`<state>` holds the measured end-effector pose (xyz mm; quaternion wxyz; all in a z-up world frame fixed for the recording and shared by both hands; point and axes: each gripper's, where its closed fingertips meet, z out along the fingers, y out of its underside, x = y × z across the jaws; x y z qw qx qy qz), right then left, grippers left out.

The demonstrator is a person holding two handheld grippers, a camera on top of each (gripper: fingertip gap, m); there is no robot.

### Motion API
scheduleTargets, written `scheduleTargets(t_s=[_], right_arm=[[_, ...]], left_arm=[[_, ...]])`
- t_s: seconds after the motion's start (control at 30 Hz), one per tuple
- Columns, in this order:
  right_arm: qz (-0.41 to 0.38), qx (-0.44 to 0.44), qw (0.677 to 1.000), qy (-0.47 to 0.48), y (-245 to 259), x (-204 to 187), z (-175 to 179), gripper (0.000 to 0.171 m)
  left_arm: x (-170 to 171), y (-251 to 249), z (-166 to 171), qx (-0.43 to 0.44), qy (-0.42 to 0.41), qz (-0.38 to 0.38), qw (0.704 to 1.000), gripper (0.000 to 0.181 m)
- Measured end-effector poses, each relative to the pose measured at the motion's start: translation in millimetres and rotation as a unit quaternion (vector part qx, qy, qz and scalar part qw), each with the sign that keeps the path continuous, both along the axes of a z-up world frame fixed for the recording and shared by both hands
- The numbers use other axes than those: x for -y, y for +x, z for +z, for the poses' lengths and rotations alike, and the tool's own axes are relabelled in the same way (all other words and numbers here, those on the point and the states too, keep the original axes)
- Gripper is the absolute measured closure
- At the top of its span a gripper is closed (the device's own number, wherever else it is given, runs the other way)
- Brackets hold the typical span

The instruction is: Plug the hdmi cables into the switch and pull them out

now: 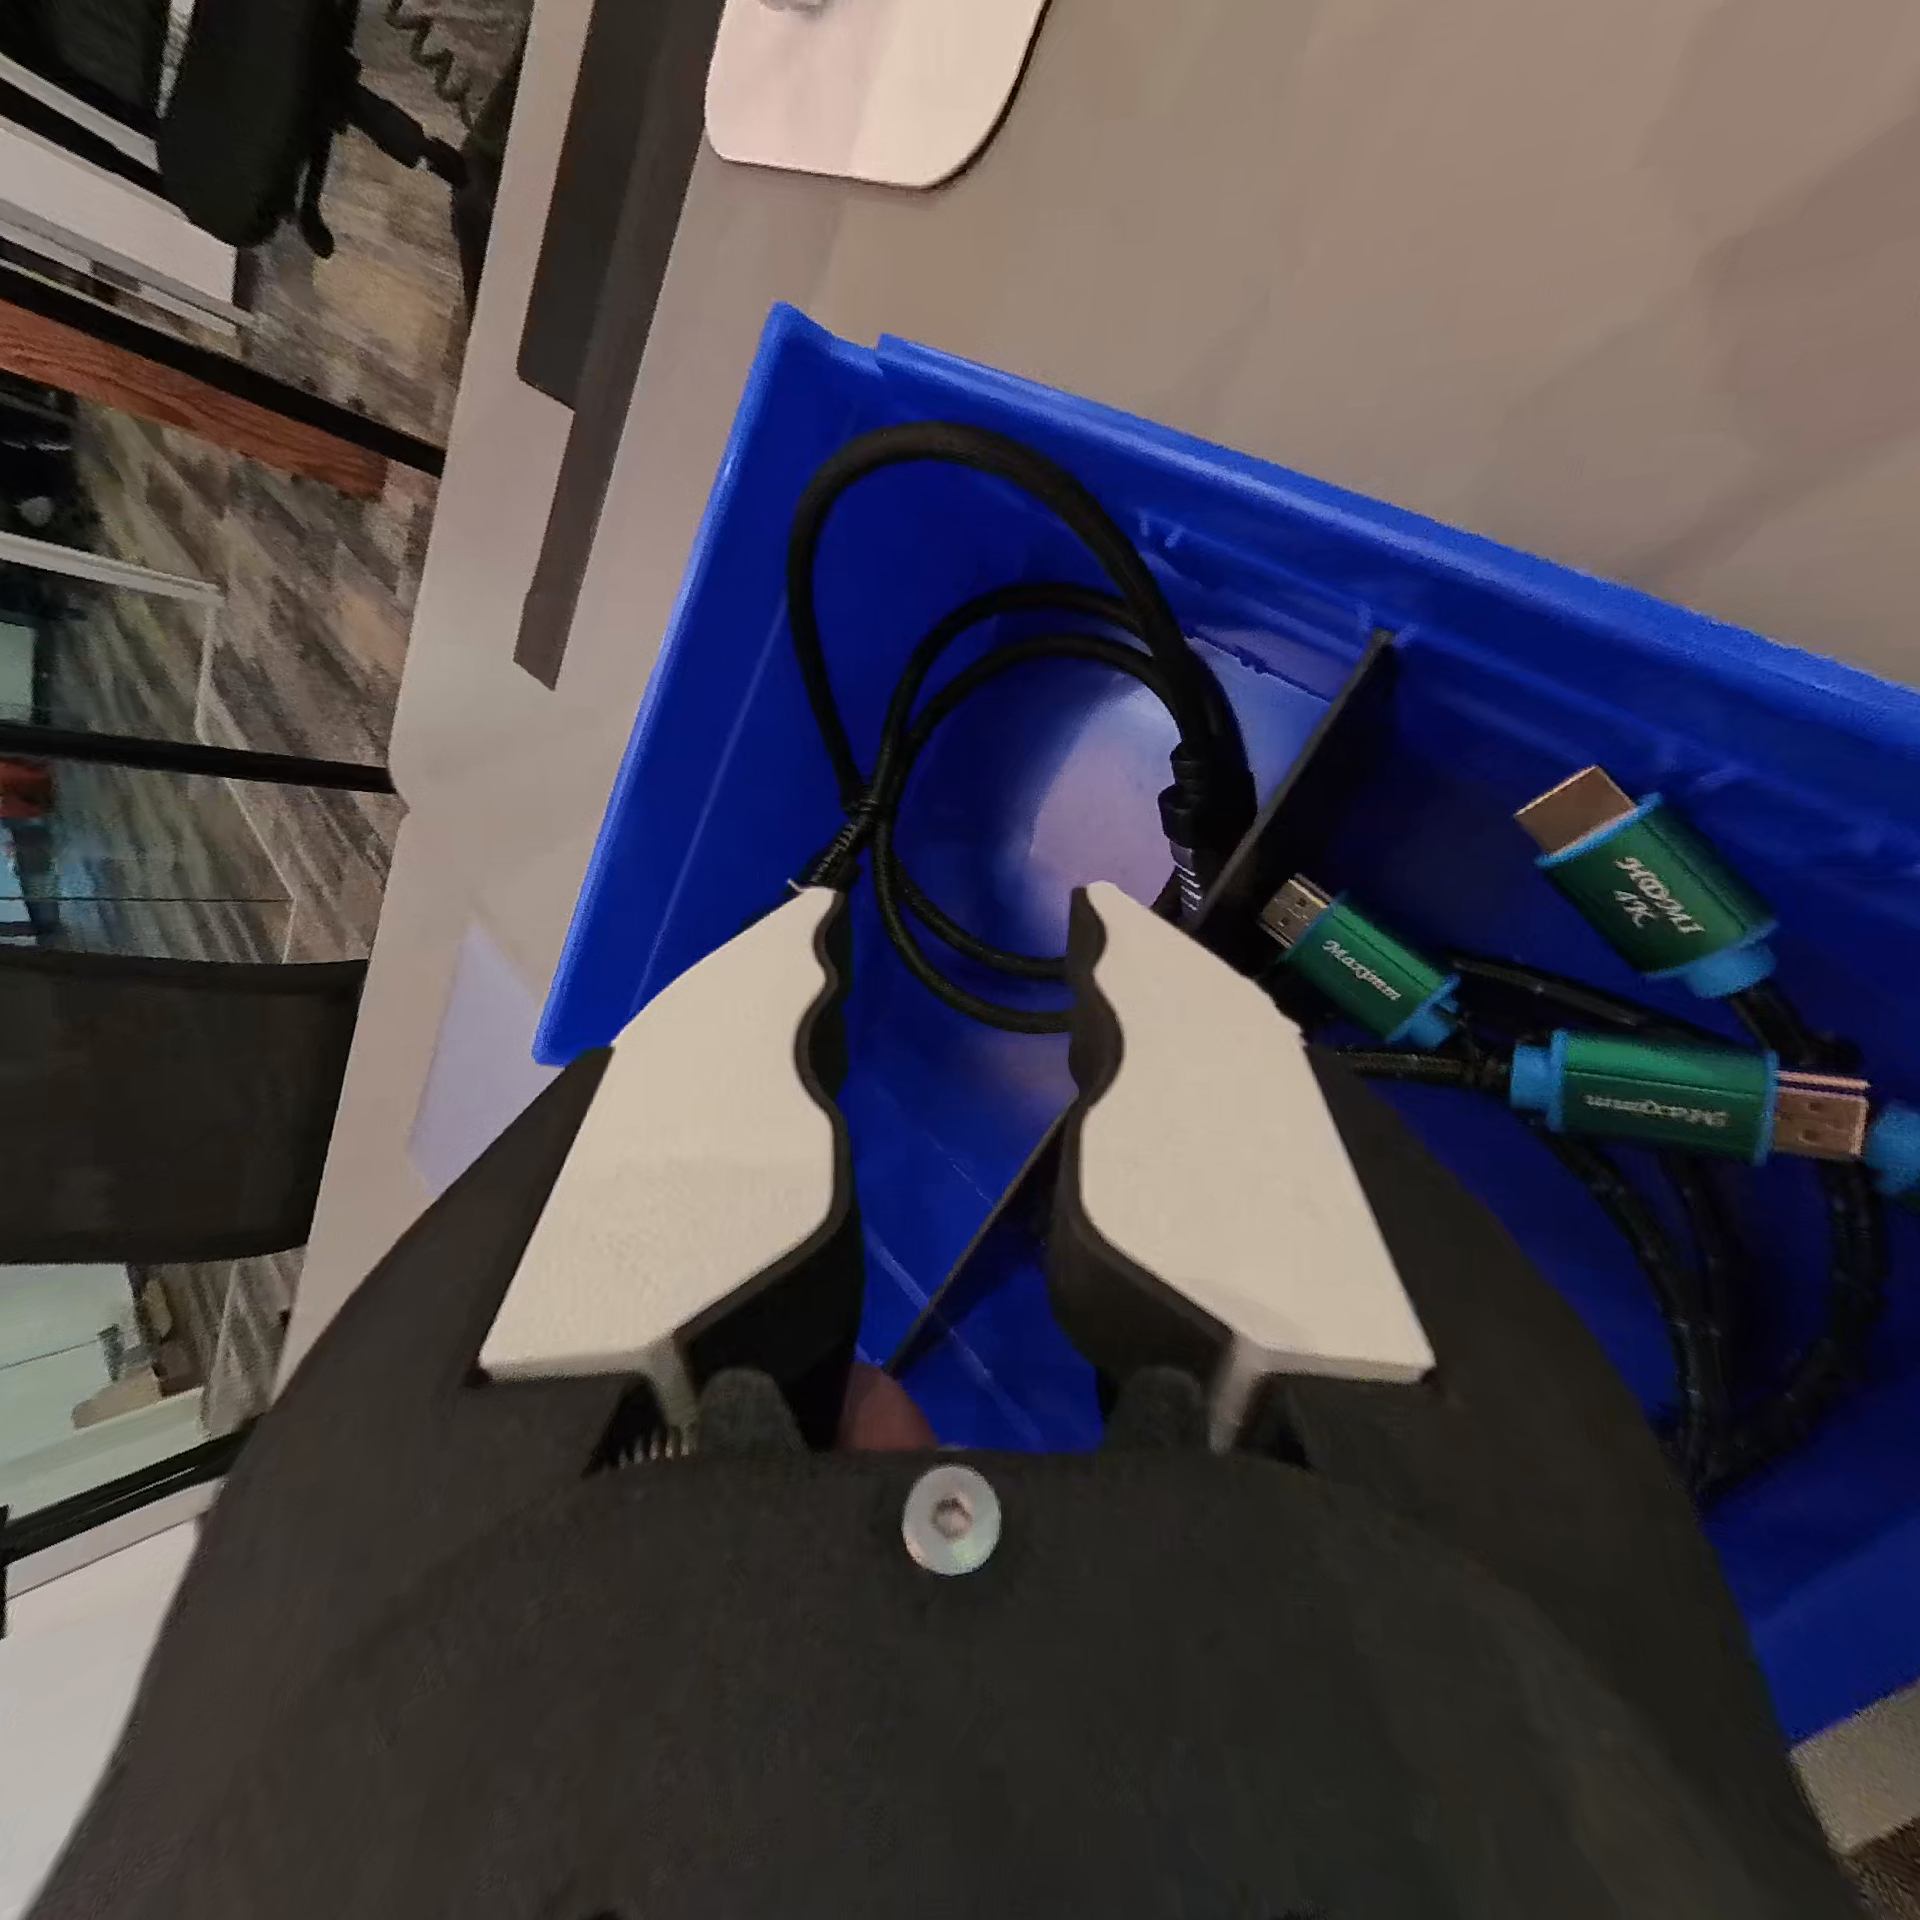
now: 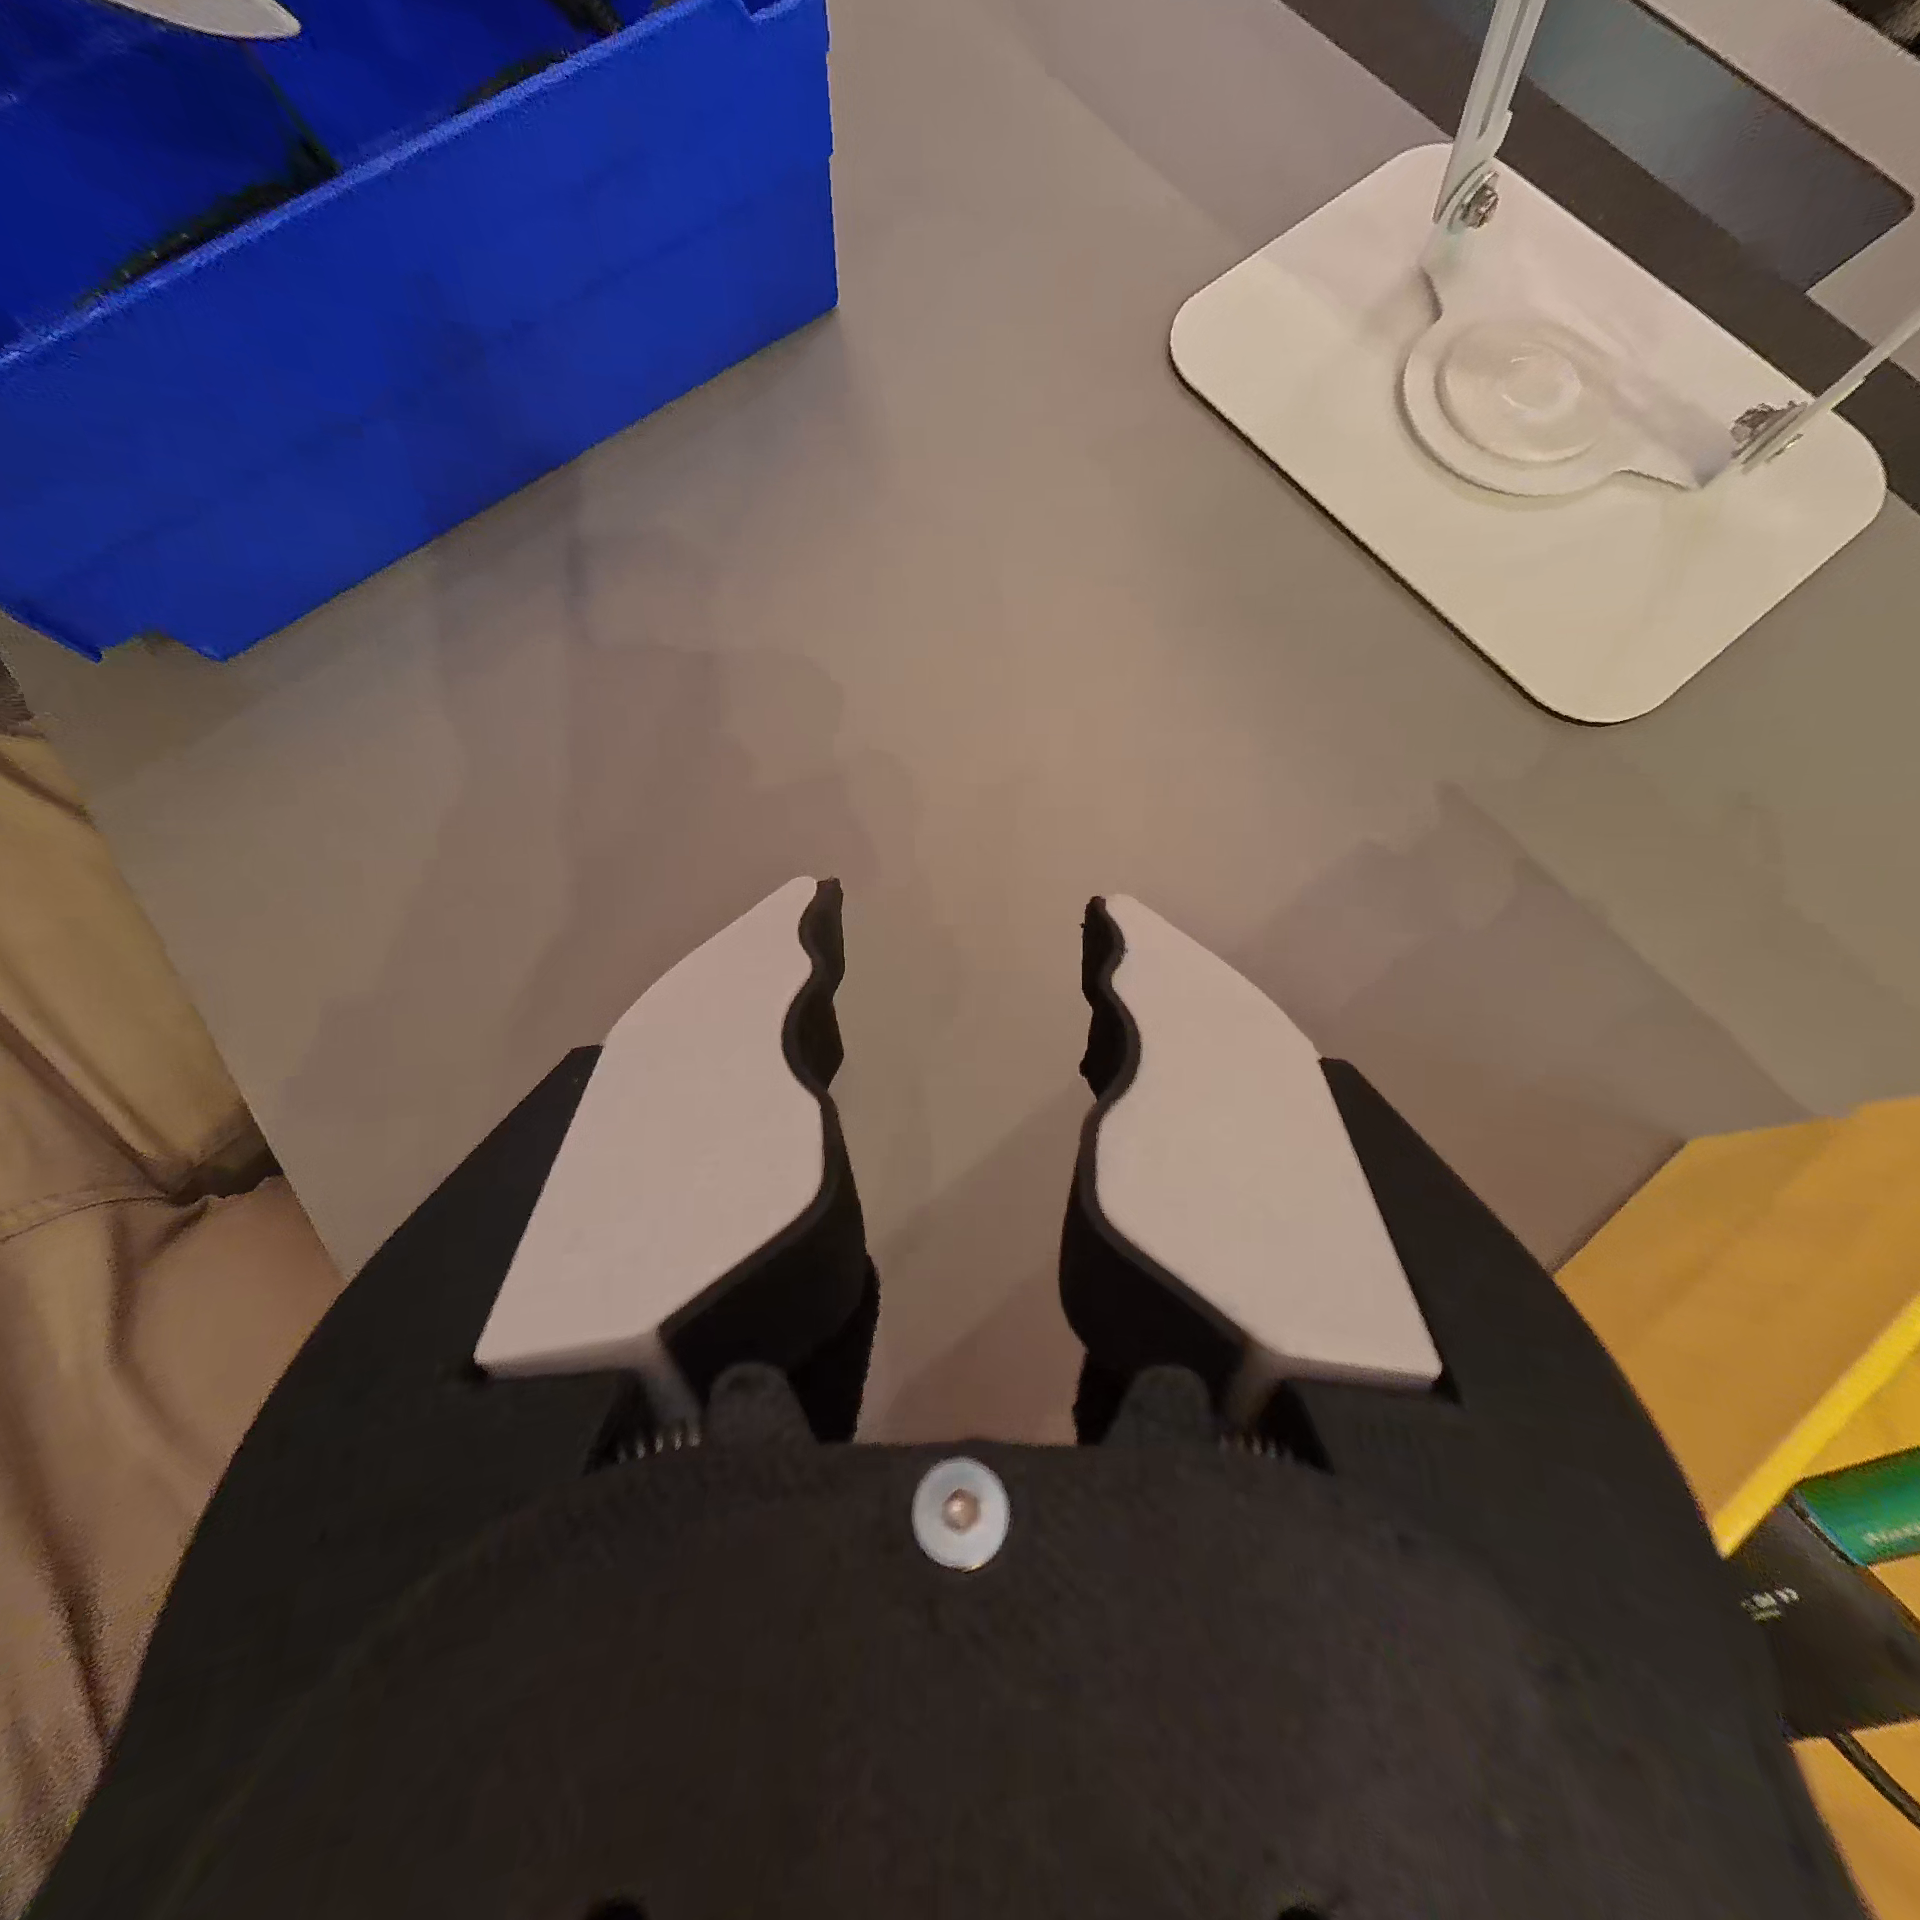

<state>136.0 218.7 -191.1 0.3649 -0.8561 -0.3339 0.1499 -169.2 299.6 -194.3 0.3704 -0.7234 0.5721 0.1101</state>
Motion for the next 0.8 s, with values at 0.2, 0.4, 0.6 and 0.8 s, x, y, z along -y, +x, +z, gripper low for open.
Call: scheduleTargets(t_s=[0.2,0.4,0.6,0.8], right_arm=[[0.005,-0.005,1.000,-0.010,-3,-2,-14,0.129],[0.009,-0.015,1.000,-0.013,-5,-2,-16,0.130],[0.004,-0.018,1.000,-0.015,-1,-3,-20,0.130],[0.004,-0.022,0.999,-0.024,0,-3,-24,0.130]], left_arm=[[7,4,1,0.022,-0.023,-0.010,0.999,0.147],[4,30,-10,0.068,-0.061,-0.009,0.996,0.149],[-3,34,-23,0.058,-0.092,-0.005,0.994,0.147],[6,60,-48,0.058,-0.221,-0.037,0.973,0.157]])
